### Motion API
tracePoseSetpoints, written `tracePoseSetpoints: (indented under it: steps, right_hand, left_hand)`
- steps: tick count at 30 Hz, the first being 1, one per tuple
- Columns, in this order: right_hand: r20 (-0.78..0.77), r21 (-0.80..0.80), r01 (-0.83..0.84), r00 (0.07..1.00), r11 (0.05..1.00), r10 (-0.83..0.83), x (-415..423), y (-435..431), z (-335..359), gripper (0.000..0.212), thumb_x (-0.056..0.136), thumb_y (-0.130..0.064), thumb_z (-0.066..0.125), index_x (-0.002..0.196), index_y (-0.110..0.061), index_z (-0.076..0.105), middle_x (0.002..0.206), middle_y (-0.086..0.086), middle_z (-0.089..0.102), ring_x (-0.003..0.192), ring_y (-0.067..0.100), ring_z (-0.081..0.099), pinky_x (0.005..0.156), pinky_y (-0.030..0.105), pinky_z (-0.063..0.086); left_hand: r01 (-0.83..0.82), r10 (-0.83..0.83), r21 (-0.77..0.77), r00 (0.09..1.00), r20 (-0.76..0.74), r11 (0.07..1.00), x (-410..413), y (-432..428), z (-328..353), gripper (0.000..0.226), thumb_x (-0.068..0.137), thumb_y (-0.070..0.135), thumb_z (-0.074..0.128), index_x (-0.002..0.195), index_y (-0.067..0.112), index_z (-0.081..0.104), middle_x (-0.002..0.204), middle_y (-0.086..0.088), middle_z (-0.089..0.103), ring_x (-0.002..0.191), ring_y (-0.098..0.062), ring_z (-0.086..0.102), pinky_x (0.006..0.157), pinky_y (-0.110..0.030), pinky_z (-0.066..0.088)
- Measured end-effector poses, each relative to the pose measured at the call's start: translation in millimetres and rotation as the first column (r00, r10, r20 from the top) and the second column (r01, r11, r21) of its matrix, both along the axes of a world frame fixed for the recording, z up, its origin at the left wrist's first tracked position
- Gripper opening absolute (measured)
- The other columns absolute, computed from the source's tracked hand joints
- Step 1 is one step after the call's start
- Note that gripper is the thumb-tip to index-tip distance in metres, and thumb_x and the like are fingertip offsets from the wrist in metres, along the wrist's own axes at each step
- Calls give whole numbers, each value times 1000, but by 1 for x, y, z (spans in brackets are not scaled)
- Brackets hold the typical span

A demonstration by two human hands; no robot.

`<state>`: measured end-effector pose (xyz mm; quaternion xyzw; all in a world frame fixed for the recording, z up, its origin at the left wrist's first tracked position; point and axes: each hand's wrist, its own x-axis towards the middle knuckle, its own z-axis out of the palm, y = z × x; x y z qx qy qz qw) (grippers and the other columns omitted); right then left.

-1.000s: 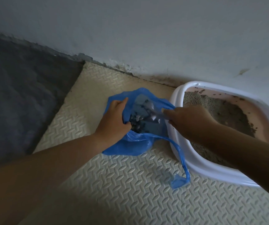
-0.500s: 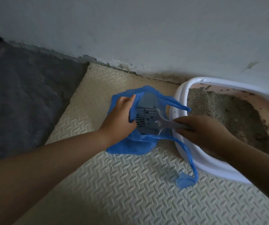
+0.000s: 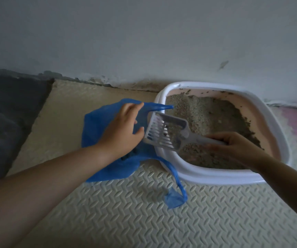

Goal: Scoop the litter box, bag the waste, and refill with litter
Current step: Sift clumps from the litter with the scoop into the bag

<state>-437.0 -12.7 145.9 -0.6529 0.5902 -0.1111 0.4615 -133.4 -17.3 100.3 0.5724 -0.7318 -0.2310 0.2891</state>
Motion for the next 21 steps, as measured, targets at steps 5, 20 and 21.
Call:
tracePoseSetpoints:
  steps: [5, 20, 21]
  right_hand:
    - [-94, 22, 211, 974, 977, -208, -62, 13, -6, 12, 86, -26, 66, 96, -31, 73, 69, -1, 66, 64, 19, 56, 62, 27, 41]
    - [36, 499, 828, 272, 254, -961, -77, 21, -42, 26, 94, -4, 48, 69, -9, 47, 53, 1, 36, 35, 5, 28, 31, 14, 21]
    - [57, 532, 821, 208, 206, -976, -72, 20, -43, 26, 95, -3, 44, 69, -8, 46, 53, 1, 36, 38, 6, 28, 30, 14, 22]
  left_hand:
    - [74, -75, 19, 997, 24, 997, -53, -13, -8, 61, 89, 15, 60, 144, 13, 35, 139, -2, 36, 116, -17, 47, 96, -33, 42]
    - [222, -249, 113, 885, 394, 968, -158, -31, -64, 62, 99, 38, 36, 151, 10, 16, 160, -6, 6, 147, -22, -4, 118, -37, 8]
    - [225, -247, 101, 889, 386, 969, -158, -31, -65, 61, 98, 37, 37, 150, 10, 20, 159, -7, 10, 147, -22, -1, 117, -37, 10]
